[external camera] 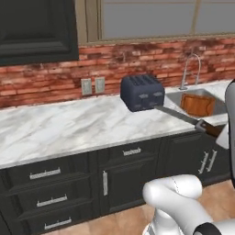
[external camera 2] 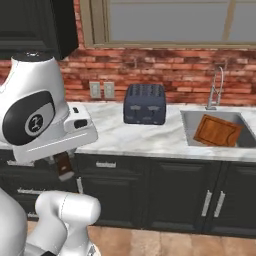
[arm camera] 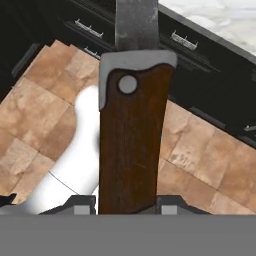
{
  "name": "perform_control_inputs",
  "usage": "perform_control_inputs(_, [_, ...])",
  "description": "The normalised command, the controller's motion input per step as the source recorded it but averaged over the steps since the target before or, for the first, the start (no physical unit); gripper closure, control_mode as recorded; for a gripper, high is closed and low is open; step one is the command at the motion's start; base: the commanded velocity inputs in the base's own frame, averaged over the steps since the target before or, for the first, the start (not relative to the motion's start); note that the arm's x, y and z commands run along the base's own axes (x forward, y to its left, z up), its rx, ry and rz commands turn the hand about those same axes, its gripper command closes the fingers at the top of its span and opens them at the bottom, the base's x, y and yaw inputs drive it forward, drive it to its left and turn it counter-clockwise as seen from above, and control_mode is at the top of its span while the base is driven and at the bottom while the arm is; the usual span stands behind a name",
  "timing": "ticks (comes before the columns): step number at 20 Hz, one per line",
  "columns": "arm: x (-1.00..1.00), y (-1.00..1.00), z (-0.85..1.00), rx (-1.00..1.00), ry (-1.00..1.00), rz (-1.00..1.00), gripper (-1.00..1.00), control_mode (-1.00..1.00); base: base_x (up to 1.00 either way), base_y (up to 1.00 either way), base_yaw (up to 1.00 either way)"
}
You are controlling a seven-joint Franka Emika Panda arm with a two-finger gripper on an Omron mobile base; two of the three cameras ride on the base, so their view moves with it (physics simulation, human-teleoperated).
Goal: Move the cutting board and knife to the sink. Then move spray from the cabinet to the counter.
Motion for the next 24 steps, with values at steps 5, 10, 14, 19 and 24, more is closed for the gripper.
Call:
perform_control_inputs(5, [0.00,0.00,0.00,0.00,0.00,0.00,1.00,1.00,0.35,-1.00,0.11])
perform_control_inputs(10, [0.00,0.00,0.00,0.00,0.00,0.00,1.00,1.00,0.60,-1.00,0.17])
perform_control_inputs(14, [0.00,0.00,0.00,0.00,0.00,0.00,1.00,1.00,0.72,-1.00,0.20])
perform_control_inputs(19, [0.00,0.00,0.00,0.00,0.00,0.00,1.00,1.00,0.71,-0.96,0.20])
perform_control_inputs(24, [0.00,0.00,0.00,0.00,0.00,0.00,1.00,1.00,0.38,-0.51,0.12])
